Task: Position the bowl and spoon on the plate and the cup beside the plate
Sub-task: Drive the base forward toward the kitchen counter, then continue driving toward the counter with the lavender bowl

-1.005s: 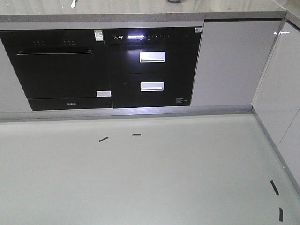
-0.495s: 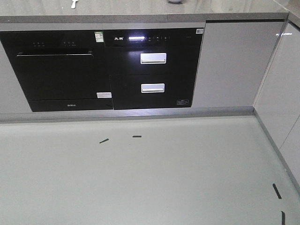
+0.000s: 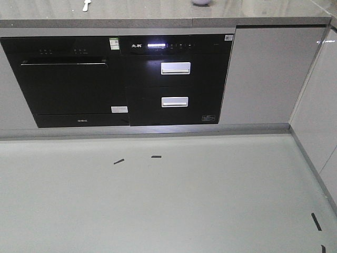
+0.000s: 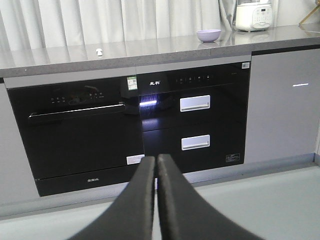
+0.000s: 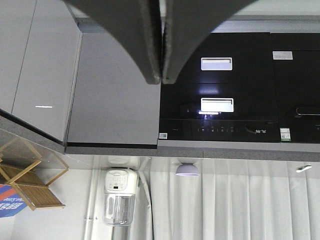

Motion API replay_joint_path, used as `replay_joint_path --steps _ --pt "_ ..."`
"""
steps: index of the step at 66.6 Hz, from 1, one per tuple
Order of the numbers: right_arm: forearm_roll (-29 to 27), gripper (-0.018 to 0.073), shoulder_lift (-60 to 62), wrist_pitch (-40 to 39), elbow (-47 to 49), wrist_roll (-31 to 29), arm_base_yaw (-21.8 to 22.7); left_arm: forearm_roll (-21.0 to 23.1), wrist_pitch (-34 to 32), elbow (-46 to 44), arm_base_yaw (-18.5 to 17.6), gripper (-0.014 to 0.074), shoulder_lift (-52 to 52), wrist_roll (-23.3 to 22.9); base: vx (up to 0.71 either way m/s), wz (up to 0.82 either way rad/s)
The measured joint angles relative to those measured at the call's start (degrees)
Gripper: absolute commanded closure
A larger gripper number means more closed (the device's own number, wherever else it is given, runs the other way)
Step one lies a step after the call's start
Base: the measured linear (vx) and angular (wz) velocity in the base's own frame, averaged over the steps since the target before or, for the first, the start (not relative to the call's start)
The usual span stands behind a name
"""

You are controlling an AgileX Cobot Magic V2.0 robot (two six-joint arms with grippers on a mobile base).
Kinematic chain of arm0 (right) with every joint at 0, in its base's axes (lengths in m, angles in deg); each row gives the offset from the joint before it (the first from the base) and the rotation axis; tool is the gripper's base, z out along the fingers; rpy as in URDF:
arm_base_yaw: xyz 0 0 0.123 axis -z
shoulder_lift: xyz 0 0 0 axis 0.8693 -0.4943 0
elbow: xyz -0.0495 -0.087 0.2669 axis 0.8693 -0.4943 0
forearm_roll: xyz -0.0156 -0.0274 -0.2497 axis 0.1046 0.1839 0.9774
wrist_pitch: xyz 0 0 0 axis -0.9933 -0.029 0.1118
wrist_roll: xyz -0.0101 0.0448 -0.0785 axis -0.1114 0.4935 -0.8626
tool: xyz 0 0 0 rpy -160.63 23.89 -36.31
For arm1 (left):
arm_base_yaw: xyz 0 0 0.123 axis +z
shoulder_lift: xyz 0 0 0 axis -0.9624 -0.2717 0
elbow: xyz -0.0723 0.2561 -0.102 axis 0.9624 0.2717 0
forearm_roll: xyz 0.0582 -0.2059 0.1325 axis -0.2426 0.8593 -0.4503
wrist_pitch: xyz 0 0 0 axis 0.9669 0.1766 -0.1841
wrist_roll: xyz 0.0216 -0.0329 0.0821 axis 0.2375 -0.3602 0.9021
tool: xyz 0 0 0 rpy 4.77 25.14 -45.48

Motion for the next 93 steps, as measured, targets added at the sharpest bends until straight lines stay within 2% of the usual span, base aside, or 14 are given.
replay_joint_path --steps 93 --pt "0.0 0.0564 0.0 0.0 0.0 0.0 0.0 0.0 0.0 0.0 0.0 0.0602 0.0 0.0 0.08 0.01"
